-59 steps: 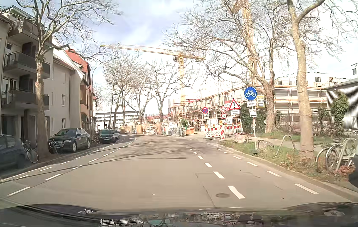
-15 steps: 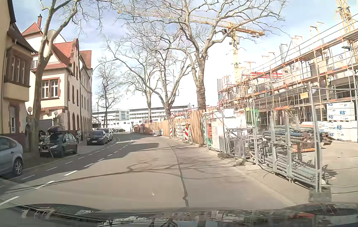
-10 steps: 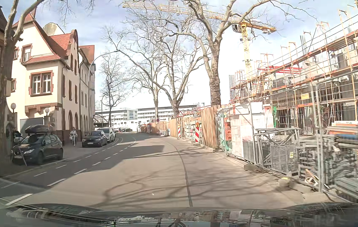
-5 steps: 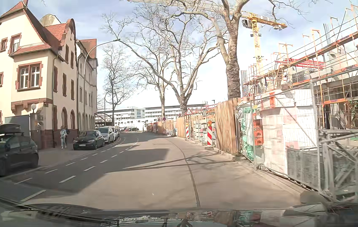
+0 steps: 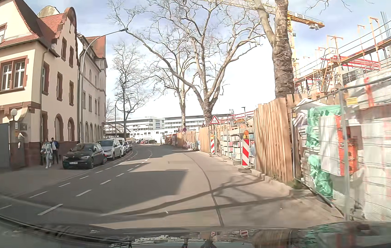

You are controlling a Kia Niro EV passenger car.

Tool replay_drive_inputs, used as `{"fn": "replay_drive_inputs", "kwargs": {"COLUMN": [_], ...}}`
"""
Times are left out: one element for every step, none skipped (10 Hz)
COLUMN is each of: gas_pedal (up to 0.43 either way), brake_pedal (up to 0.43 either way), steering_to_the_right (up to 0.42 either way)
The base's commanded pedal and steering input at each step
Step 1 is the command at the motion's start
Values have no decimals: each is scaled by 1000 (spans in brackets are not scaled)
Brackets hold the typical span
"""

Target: Follow the waypoints while adhering to traffic rules and regulations

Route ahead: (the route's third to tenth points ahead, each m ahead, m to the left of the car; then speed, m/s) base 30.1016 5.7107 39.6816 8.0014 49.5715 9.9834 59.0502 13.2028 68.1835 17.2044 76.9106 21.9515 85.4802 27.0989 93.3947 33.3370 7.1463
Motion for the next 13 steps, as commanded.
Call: {"fn": "replay_drive_inputs", "kwargs": {"gas_pedal": [67,67,67,67,67,67,67,67,67,67,67,67,67], "brake_pedal": [0,0,0,0,0,0,0,0,0,0,0,0,0], "steering_to_the_right": [-24,-23,-23,-23,-23,-23,-24,-24,-24,-25,-25,-25,-26]}}
